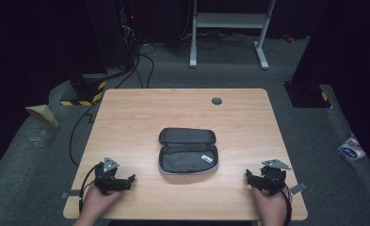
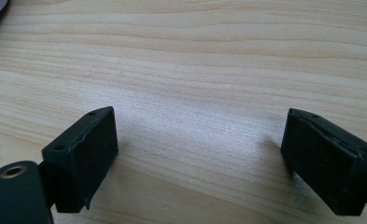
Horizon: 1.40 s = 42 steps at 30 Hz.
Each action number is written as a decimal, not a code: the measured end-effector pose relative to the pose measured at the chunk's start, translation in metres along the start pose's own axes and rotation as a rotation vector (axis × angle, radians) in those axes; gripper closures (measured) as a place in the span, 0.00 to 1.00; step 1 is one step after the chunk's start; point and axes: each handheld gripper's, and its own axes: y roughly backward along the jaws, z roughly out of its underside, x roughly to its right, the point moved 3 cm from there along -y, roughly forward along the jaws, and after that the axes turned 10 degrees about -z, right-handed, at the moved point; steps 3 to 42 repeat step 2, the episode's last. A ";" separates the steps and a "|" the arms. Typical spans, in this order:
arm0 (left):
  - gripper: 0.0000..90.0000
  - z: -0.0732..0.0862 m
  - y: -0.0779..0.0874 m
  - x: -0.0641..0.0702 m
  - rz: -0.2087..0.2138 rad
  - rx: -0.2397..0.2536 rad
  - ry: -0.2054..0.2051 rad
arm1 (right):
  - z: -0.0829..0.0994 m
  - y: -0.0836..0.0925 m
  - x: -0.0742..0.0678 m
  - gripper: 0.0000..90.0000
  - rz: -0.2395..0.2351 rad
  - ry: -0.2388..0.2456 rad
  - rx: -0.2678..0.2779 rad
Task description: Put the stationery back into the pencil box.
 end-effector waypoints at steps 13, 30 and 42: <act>0.01 0.000 0.000 0.000 0.001 0.000 0.000 | 0.000 0.000 0.000 0.12 -0.001 -0.002 0.000; 0.01 0.000 0.000 0.000 0.001 0.000 0.000 | 0.000 0.000 0.000 0.12 -0.001 -0.002 0.000; 0.01 0.000 0.000 0.000 0.001 0.000 0.000 | 0.000 0.000 0.000 0.12 -0.001 -0.002 0.000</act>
